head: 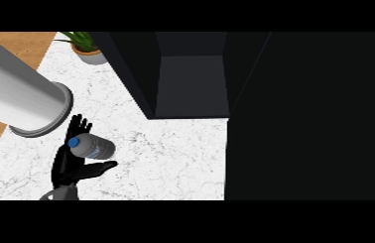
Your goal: Pick up the bottled water, place it into the cabinet and close the cabinet
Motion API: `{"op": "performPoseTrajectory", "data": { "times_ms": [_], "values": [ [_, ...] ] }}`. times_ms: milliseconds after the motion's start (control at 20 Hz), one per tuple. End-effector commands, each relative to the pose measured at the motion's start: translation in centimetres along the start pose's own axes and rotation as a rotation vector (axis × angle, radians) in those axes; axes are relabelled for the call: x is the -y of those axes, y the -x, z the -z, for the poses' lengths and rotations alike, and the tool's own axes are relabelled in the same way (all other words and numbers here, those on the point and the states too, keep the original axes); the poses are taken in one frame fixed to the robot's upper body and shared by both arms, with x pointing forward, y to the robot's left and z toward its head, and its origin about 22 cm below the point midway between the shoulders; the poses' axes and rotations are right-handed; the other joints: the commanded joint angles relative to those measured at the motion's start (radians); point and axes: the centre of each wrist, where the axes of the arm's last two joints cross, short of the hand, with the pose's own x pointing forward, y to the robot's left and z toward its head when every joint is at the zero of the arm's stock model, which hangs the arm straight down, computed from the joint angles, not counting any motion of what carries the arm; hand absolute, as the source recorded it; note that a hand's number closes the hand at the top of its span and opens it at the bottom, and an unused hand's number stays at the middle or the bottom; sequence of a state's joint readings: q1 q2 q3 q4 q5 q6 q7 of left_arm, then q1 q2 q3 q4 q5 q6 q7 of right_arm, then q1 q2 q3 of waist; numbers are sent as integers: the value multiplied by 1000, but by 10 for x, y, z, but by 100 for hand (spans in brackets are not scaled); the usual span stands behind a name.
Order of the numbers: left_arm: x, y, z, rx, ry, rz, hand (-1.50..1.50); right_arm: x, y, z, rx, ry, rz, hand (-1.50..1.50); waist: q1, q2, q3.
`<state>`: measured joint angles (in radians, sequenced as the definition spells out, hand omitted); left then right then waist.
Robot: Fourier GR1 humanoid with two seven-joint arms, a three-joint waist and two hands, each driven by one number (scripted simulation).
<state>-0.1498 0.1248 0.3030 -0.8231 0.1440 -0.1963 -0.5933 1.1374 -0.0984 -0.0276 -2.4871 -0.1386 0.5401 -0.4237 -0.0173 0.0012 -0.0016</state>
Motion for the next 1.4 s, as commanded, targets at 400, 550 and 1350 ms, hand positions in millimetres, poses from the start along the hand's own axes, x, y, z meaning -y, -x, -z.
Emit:
{"op": "performPoseTrajectory", "data": {
  "times_ms": [400,550,1350],
  "values": [
    [28,7,28,45,35,-122,150,1,-35,-1,62,-14,9,-150,-2,-1,0],
    [40,21,16,67,21,-131,150,-9,-21,2,64,-5,19,-150,-2,0,0],
    [85,13,11,206,137,-308,150,-1,-25,6,88,10,9,-150,20,-3,2]
  ]
}}
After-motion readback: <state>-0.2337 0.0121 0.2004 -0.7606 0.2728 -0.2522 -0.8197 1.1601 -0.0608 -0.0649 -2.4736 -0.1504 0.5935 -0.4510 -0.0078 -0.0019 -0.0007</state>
